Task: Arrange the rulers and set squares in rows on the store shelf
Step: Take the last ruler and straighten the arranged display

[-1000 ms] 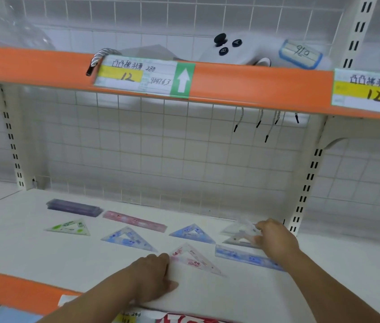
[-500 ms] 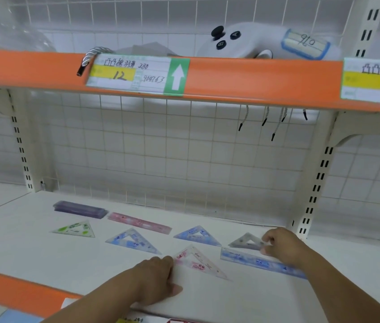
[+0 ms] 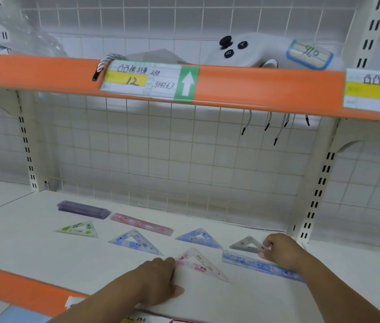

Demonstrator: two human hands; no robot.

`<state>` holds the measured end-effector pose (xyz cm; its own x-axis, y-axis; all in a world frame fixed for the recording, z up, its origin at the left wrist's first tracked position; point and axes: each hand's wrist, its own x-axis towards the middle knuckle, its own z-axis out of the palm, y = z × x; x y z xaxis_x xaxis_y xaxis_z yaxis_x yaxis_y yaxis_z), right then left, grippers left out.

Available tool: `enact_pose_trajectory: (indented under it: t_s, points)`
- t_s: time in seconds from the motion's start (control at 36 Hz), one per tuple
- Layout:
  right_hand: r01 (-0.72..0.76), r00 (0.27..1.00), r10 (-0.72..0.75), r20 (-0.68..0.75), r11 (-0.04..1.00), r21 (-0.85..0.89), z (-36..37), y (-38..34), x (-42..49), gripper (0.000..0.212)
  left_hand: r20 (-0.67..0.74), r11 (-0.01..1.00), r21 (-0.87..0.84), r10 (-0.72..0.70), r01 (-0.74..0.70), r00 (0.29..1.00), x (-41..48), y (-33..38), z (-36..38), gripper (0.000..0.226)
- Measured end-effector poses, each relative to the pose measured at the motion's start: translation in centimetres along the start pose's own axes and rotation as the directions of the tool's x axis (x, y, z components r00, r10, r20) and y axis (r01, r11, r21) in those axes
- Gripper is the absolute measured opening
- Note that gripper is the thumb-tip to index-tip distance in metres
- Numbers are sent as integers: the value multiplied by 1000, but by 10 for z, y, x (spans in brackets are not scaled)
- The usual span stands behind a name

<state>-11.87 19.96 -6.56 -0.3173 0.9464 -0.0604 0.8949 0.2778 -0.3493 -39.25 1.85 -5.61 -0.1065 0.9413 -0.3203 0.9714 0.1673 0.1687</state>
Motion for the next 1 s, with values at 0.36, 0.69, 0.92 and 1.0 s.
enact_pose_trajectory:
  t_s: [0.36, 0.69, 0.92, 1.0]
  points:
    - [-50, 999, 50, -1, 996, -72, -4, -11, -11, 49, 38, 1000, 5, 0, 0, 999, -4, 5, -6, 51]
    - [-30, 998, 20, -59, 984, -174, 2, -68, -55, 29, -22, 1000, -2, 17, -18, 1000, -10, 7, -2, 54]
    - [-21, 999, 14, -32, 978, -207, 9, -121, -82, 35, -43, 995, -14, 101, -101, 994, -17, -2, -15, 49]
    - [-20, 999, 13, -31, 968, -251, 10, -146, -92, 23, -67, 992, 37, 120, -118, 991, -20, -14, -26, 48]
